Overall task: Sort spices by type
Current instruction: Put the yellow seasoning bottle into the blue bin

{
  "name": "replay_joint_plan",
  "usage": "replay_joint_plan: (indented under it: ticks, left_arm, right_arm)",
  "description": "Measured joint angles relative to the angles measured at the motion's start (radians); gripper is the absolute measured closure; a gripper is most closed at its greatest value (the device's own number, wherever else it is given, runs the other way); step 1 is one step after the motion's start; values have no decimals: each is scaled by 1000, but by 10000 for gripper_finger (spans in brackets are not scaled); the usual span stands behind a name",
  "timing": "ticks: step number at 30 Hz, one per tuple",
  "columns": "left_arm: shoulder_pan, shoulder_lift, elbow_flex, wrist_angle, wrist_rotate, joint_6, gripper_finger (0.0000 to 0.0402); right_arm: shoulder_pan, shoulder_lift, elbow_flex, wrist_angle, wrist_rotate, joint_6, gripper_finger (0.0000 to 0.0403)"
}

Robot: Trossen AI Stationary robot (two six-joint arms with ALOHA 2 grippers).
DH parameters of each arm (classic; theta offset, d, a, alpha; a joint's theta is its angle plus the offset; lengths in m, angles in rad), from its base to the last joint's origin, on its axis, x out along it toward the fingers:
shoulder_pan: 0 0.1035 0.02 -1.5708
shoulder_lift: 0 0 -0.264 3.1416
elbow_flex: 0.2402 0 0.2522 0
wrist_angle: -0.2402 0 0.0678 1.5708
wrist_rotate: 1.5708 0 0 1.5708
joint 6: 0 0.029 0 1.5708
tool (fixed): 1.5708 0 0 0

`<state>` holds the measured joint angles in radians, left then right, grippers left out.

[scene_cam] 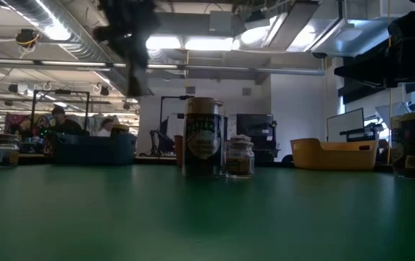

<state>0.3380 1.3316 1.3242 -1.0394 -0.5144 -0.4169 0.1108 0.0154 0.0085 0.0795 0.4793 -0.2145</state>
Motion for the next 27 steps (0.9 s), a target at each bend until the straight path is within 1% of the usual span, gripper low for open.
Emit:
replay_joint_plan:
  ticks: [6, 12, 20, 27]
  left_arm:
    - [112, -17, -104, -43, -1, -93, 181]
    - [213, -17, -192, 0, -23, -133, 181]
    - [296, -17, -295, 198, -22, -89, 180]
    - [328, -16, -377, 306, -21, -55, 180]
  right_arm:
    - [0, 0, 0, 0, 0, 0, 391]
    - [0, 0, 0, 0, 0, 0, 391]
    - [0, 0, 0, 0, 2, 0, 391]
    - [0, 0, 0, 0, 2, 0, 391]
